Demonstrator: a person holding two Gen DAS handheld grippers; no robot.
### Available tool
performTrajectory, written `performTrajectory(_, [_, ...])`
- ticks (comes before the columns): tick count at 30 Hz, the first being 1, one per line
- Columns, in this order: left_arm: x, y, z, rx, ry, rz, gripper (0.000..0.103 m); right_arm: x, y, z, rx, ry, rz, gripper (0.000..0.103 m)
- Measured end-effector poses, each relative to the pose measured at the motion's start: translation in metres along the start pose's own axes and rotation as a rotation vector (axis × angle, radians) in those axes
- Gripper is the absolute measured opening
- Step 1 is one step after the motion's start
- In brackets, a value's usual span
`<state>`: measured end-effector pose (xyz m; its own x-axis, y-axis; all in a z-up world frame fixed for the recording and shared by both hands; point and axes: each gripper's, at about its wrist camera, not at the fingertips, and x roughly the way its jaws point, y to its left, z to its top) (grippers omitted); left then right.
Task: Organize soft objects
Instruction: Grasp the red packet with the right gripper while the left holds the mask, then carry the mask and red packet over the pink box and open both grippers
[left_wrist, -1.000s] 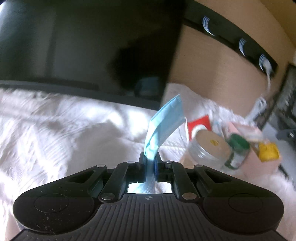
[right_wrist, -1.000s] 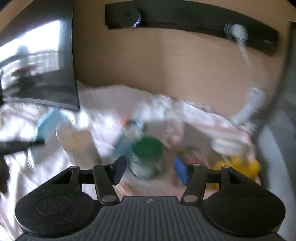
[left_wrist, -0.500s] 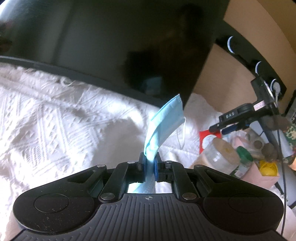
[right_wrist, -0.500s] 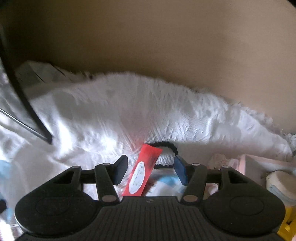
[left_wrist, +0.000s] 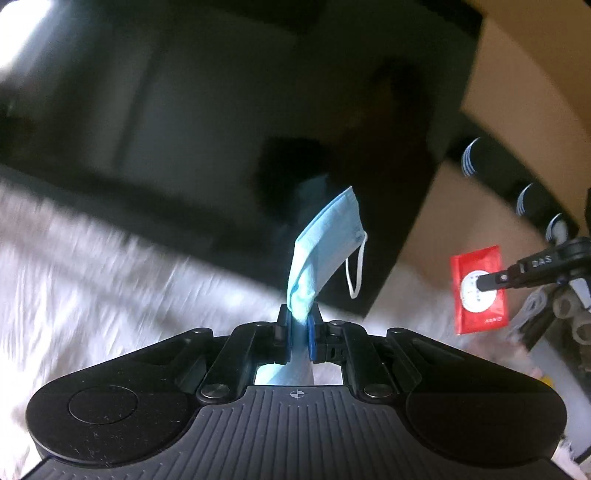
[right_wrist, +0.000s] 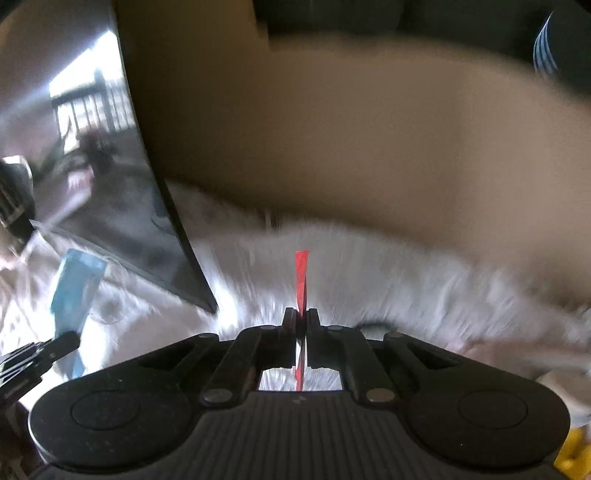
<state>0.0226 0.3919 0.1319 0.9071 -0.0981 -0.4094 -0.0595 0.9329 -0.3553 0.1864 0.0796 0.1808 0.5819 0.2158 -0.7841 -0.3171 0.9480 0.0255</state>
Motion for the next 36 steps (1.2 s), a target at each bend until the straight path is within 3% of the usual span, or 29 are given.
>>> performTrajectory(5, [-0.010,-0.061,0.043,0.074,-0.097,-0.088,0.010,-0.086,-0.028,0.009,-0.007,-0.169,-0.052,0.005])
performTrajectory(9, [-0.007,-0.121,0.060,0.099,-0.100,-0.225,0.010,-0.135,-0.070,-0.002,0.035,-0.241,-0.100,0.005])
performTrajectory(13, [0.015,-0.186,0.053,0.131,-0.032,-0.358,0.010,-0.160,-0.117,-0.025,0.093,-0.266,-0.166,0.005])
performTrajectory(18, [0.067,-0.258,0.016,0.135,0.119,-0.481,0.010,-0.169,-0.166,-0.050,0.162,-0.257,-0.222,0.005])
performTrajectory(23, [0.124,-0.299,-0.033,0.020,0.248,-0.568,0.012,-0.175,-0.196,-0.073,0.229,-0.261,-0.206,0.005])
performTrajectory(25, [0.155,-0.311,-0.056,-0.005,0.320,-0.531,0.023,-0.173,-0.203,-0.080,0.224,-0.261,-0.200,0.005])
performTrajectory(28, [0.196,-0.325,-0.094,0.045,0.468,-0.454,0.023,-0.165,-0.213,-0.089,0.251,-0.232,-0.177,0.005])
performTrajectory(30, [0.208,-0.326,-0.111,0.044,0.485,-0.426,0.023,-0.154,-0.217,-0.097,0.267,-0.204,-0.156,0.005])
performTrajectory(32, [0.218,-0.326,-0.122,0.047,0.518,-0.348,0.025,-0.140,-0.220,-0.103,0.290,-0.175,-0.132,0.005])
performTrajectory(33, [0.222,-0.328,-0.126,0.072,0.532,-0.294,0.029,-0.134,-0.221,-0.105,0.306,-0.162,-0.118,0.005])
performTrajectory(34, [0.223,-0.328,-0.128,0.109,0.539,-0.257,0.022,-0.124,-0.224,-0.107,0.327,-0.149,-0.099,0.005])
performTrajectory(36, [0.219,-0.323,-0.133,0.193,0.521,-0.257,0.025,-0.105,-0.227,-0.107,0.364,-0.127,-0.062,0.005])
